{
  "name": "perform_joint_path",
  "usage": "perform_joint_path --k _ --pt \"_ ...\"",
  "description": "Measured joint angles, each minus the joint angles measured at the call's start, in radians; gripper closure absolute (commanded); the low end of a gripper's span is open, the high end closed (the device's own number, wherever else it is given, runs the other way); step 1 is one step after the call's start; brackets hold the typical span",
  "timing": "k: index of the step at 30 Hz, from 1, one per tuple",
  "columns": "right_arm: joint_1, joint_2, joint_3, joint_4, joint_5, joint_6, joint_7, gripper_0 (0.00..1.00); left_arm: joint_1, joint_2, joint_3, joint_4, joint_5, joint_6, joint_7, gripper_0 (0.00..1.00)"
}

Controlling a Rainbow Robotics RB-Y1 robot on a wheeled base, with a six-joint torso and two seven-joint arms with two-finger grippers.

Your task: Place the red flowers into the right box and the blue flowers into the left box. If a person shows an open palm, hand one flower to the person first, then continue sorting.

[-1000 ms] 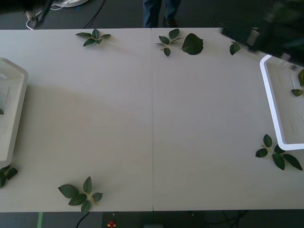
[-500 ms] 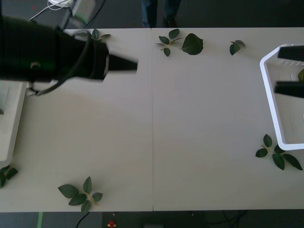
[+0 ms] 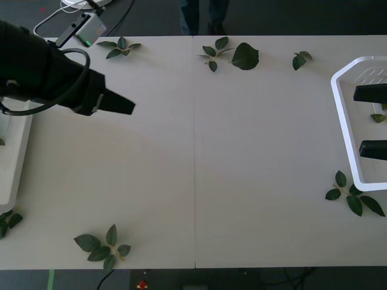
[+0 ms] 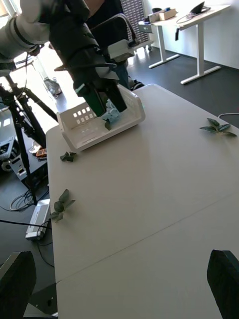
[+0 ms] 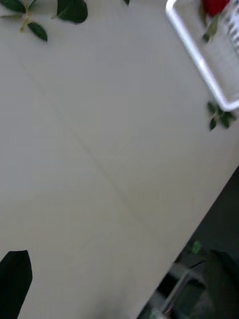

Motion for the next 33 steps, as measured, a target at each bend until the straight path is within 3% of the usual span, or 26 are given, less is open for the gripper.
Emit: perform_joint_path --k 5,14,22,28,33 --pt "0.000 0.000 0.000 0.000 -0.002 0.000 0.000 0.00 0.000 -0.013 0.027 0.050 -0.089 0.113 -0.138 0.00" --pt "0.000 0.000 0.000 0.000 -0.003 0.000 0.000 0.00 0.000 -0.013 0.088 0.134 -0.147 0.218 -0.669 0.00" --pt "0.000 0.000 0.000 0.000 -0.003 0.000 0.000 0.00 0.000 -0.015 0.091 0.194 -0.148 0.232 -0.701 0.00" --pt "0.000 0.000 0.000 0.000 -0.003 0.000 0.000 0.00 0.000 -0.015 0.091 0.253 -0.120 0.233 -0.895 0.00" --pt "0.000 0.000 0.000 0.000 -0.003 0.000 0.000 0.00 0.000 -0.015 0.091 0.256 -0.120 0.234 -0.911 0.00"
